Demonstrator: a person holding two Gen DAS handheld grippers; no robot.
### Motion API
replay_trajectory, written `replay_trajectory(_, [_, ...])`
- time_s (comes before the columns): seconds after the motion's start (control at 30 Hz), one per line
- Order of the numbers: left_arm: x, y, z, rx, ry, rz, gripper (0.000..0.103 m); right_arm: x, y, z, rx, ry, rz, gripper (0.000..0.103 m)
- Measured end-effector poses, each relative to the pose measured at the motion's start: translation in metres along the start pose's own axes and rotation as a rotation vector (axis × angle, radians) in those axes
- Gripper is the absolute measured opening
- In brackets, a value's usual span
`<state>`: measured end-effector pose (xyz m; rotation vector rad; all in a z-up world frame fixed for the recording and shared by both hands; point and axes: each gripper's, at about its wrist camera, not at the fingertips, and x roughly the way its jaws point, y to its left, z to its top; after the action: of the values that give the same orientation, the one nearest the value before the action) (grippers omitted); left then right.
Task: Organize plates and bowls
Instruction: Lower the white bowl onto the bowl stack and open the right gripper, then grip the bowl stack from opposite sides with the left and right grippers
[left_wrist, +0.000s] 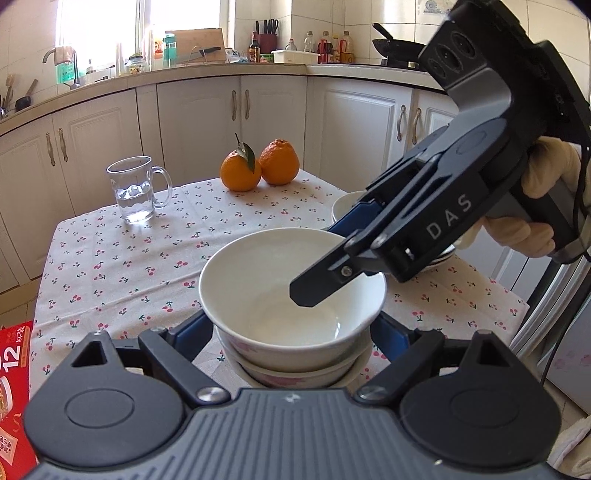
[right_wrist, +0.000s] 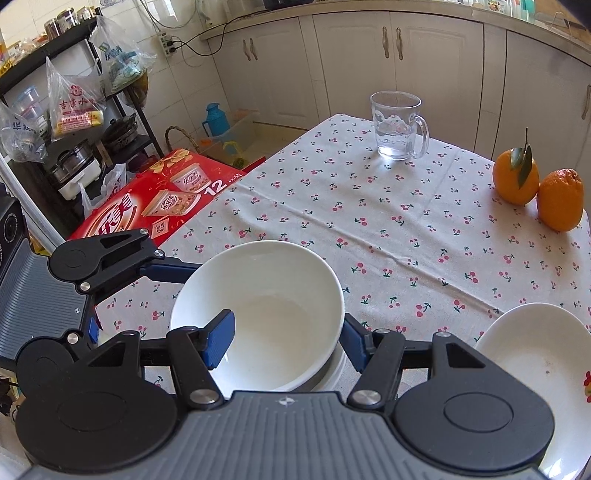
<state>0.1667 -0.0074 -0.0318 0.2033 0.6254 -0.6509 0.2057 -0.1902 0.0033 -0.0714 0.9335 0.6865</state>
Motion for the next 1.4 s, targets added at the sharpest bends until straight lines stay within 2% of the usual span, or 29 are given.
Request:
replay_trajectory(0.33, [0.003,0.002,-0.003,-0.013,0.015,-0.024,0.093,0.004,0.001,-0.003,-0.006,0.013,-0.012,0.070])
replay_trajectory(0.43, [-0.001,0.002,-0.002,-0.001,-0.001,-0.024,0.097,0.002,0.003,-0.002,-0.016,0.002,-0.015,0.080])
replay_trajectory(0.5, [-0.004,0.002,-0.001,0.006,-0.014,-0.026,0.098,0.000,0.005,-0.002,-0.026,-0.011,-0.017,0.090])
replay_trajectory(0.67, [-0.014,0.005,-0.002,0.020,-0.039,-0.039,0.100,-0.008,0.016,-0.001,-0.082,-0.043,-0.048,0.101])
replay_trajectory(0.83, [-0.031,0.008,0.000,0.062,-0.072,-0.029,0.100,-0.021,0.030,-0.004,-0.149,-0.078,-0.095,0.103])
replay_trajectory(0.93, [-0.039,0.012,0.005,0.077,-0.057,-0.038,0.101,-0.033,0.039,-0.009,-0.195,-0.110,-0.127,0.103])
replay_trajectory(1.1, [-0.043,0.011,0.000,0.114,-0.054,-0.009,0.102,-0.050,0.054,-0.023,-0.283,-0.157,-0.178,0.103])
replay_trajectory(1.2, [-0.040,0.011,-0.009,0.127,-0.028,-0.047,0.102,-0.054,0.061,-0.035,-0.321,-0.152,-0.200,0.103])
replay_trajectory(1.4, [-0.023,0.015,-0.025,0.155,0.063,-0.090,0.102,-0.040,0.059,-0.065,-0.350,-0.085,-0.231,0.103])
